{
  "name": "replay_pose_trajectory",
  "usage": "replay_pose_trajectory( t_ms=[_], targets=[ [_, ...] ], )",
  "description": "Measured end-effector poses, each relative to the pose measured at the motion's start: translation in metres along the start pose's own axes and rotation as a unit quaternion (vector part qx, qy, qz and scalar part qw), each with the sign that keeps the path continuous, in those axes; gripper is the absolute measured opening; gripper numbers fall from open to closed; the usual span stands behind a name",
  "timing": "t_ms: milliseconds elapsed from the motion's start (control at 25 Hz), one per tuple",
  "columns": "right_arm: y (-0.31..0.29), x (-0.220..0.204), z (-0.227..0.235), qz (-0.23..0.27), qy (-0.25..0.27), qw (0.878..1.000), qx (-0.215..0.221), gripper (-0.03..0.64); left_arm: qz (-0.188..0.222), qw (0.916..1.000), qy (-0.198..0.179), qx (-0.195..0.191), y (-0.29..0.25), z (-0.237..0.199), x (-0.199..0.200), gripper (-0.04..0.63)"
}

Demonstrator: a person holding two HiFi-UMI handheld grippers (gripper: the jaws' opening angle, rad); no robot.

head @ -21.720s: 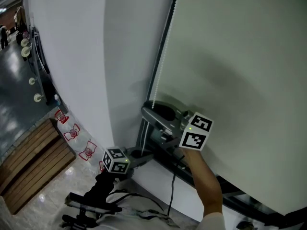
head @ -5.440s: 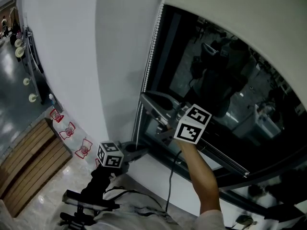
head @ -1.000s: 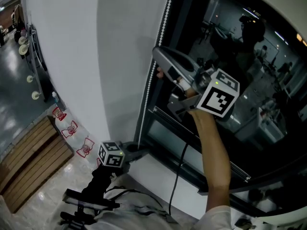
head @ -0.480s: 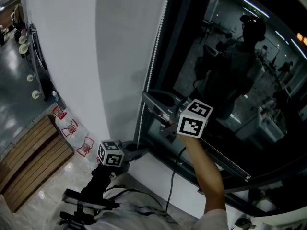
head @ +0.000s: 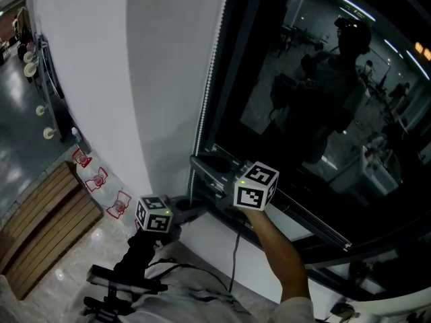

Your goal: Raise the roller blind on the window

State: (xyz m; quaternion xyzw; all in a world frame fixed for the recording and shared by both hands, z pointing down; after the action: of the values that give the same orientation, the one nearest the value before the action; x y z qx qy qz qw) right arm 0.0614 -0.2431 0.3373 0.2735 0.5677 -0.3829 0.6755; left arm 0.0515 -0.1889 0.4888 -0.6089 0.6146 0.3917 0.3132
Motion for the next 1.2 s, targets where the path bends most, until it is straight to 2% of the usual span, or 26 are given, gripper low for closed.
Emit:
replay_pose_trajectory(
  t_ms=[280,400,560,720,880,1000,1200],
  targets=[
    [0.001,-0.066,0.003,-0.056,-0.032,0.998,-0.01,0.006,0.009,0.9999,0.003,0.005,0.004,-0.003,0.003,-0.002],
    [0.003,-0.088,0.007,-0.069,-0.049,0.996,-0.016,0.006,-0.001,0.9999,0.001,0.01,0.004,-0.003,0.0,-0.002],
    [0.007,-0.089,0.01,-0.063,-0.052,0.997,-0.014,0.006,0.005,0.9999,0.007,0.008,0.003,-0.003,-0.002,-0.002],
    [0.008,-0.084,0.007,-0.063,-0.018,0.998,-0.01,0.009,0.008,0.9999,0.003,0.006,0.004,-0.003,0.001,-0.002],
    [0.008,-0.063,0.003,-0.029,-0.014,0.999,-0.001,0.045,0.009,0.9999,0.004,0.008,0.006,-0.004,0.001,-0.002],
    [0.005,-0.024,0.0,0.009,-0.018,1.0,0.015,0.062,0.009,0.9999,0.004,0.006,0.006,-0.004,0.001,-0.002],
    [-0.001,0.048,-0.015,0.052,0.028,0.997,0.04,0.069,0.009,0.9999,0.006,0.005,0.004,-0.003,0.0,-0.002]
  ],
)
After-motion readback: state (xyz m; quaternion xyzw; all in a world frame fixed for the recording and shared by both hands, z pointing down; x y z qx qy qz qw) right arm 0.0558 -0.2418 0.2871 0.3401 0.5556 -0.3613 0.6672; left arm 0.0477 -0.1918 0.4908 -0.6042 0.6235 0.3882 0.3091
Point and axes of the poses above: the fingertips, and each gripper's own axes: y backward along the fingers, z to its right, x out of its top, the point moved 4 cm from there along y, backward along the fingers, and after that the axes turned 10 degrees about -x, right-handed, at the moved point
